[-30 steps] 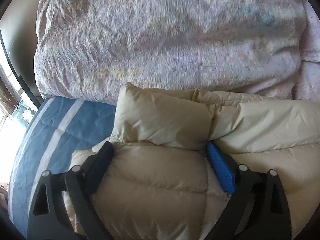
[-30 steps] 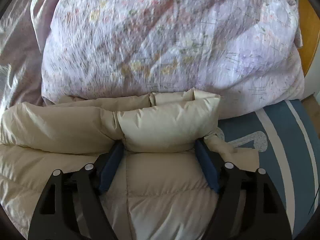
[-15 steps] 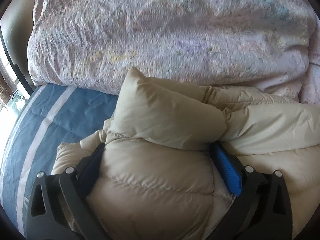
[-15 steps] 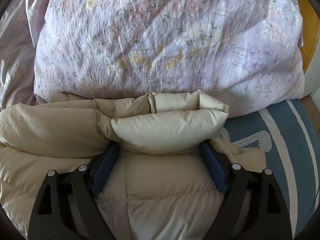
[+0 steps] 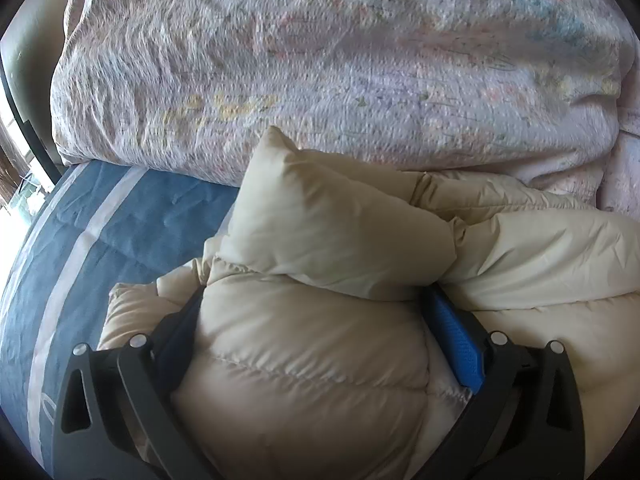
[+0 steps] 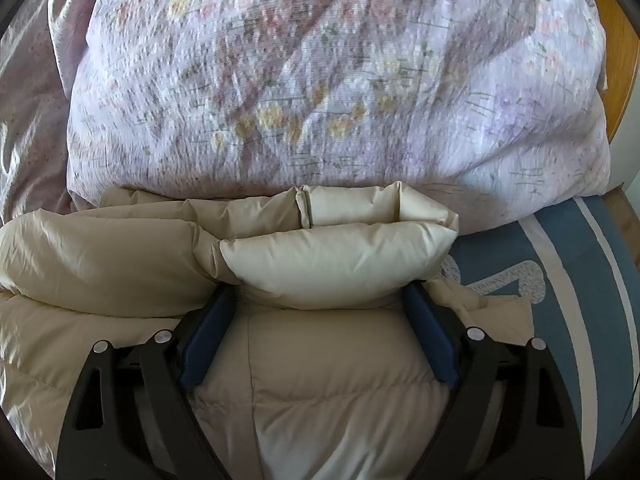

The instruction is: Fold large clothes

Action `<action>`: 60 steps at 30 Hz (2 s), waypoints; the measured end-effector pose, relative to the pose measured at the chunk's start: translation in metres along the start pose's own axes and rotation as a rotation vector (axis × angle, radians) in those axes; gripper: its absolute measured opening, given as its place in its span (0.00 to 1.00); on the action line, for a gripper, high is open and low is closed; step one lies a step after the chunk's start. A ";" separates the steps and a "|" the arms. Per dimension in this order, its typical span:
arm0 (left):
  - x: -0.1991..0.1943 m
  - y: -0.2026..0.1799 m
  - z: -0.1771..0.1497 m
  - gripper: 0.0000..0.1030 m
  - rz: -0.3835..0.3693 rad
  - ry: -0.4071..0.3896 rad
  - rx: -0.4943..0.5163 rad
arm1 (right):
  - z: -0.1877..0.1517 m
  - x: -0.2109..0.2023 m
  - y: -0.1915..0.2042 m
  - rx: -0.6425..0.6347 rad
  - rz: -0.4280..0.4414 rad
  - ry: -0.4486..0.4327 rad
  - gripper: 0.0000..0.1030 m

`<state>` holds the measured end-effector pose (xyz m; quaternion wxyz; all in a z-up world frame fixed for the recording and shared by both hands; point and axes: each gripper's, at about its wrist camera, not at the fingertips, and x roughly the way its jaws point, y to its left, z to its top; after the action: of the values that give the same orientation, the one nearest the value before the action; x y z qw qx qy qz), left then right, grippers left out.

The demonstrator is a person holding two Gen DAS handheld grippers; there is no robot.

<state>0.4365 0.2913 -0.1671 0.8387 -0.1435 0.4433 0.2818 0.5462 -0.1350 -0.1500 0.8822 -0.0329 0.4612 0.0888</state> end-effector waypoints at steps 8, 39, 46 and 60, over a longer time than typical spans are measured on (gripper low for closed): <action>-0.001 -0.001 0.000 0.98 0.001 0.000 0.000 | 0.000 -0.001 0.001 0.008 0.000 0.000 0.87; -0.079 0.090 -0.048 0.97 -0.140 0.152 -0.159 | -0.038 -0.066 -0.102 0.272 0.161 0.291 0.94; -0.072 0.090 -0.066 0.95 -0.156 0.192 -0.173 | -0.050 -0.054 -0.106 0.319 0.219 0.336 0.94; -0.059 0.099 -0.073 0.69 -0.241 0.210 -0.224 | -0.042 -0.039 -0.083 0.306 0.334 0.338 0.63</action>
<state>0.3021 0.3147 -0.1590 0.7944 -0.3166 0.4737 0.2106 0.5056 -0.2271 -0.1440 0.7607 0.1629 0.6088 0.1556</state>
